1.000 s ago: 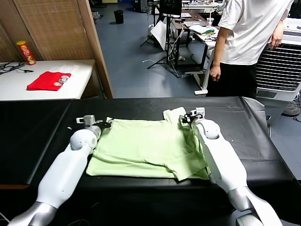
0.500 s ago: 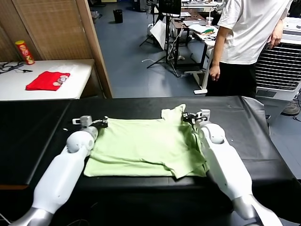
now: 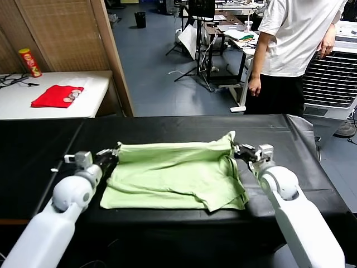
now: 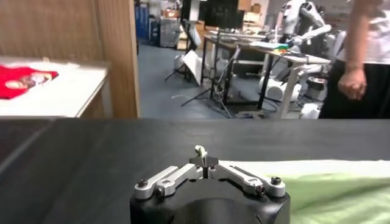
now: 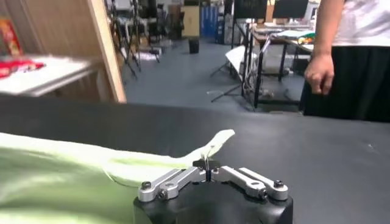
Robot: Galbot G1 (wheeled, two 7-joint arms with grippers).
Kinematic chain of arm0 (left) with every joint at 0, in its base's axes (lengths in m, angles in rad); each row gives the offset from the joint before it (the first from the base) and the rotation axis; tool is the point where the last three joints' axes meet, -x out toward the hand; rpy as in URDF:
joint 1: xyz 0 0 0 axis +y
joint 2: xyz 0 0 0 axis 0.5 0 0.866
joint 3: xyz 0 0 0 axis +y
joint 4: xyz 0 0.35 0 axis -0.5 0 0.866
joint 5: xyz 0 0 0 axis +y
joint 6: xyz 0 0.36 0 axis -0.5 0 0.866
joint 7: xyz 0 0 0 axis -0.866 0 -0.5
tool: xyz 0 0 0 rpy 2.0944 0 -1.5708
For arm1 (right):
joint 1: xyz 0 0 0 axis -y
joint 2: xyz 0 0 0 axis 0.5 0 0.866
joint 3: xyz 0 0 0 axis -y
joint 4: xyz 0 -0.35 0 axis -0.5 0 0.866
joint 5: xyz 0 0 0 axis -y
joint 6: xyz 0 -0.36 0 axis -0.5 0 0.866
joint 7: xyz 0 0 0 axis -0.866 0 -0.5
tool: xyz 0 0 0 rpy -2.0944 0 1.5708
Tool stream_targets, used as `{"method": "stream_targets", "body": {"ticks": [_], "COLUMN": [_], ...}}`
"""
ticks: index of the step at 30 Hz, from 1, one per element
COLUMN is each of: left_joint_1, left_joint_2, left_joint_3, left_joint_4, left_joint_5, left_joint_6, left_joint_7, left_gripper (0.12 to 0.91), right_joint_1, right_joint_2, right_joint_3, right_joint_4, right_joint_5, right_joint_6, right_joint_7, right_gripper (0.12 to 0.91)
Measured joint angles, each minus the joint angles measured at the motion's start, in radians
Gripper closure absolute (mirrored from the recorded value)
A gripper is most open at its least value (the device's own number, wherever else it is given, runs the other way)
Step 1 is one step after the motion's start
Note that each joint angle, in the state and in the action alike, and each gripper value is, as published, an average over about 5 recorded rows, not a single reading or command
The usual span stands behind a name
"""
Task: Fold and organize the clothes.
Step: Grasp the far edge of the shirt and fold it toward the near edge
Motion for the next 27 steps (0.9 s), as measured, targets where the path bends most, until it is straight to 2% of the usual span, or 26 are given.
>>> {"method": "stream_targets", "body": {"ticks": [9, 23, 25, 27], "left_joint_1": [0.152, 0.257, 0.265, 0.273], "left_joint_2": [0.007, 0.003, 0.001, 0.000], "left_joint_3": [-0.056, -0.085, -0.087, -0.090], "left_joint_4": [-0.080, -0.126, -0.131, -0.138], "left_joint_5": [0.026, 0.085, 0.096, 0.103], "left_joint_6": [-0.009, -0.002, 0.007, 0.013], "left_joint_7": [0.004, 0.006, 0.006, 0.005], "left_gripper": [0.902, 0.902, 0.898, 0.861], "right_joint_1": [-0.087, -0.190, -0.203, -0.215], "right_joint_2": [-0.035, -0.056, -0.056, -0.054], "right_joint_3": [0.008, 0.021, 0.028, 0.039], "right_joint_4": [0.109, 0.214, 0.227, 0.240], "right_joint_5": [-0.002, 0.003, 0.007, 0.009], "right_joint_6": [-0.090, -0.139, -0.139, -0.139], "right_joint_7": [0.018, 0.026, 0.033, 0.041], "right_gripper": [0.903, 0.903, 0.868, 0.800]}}
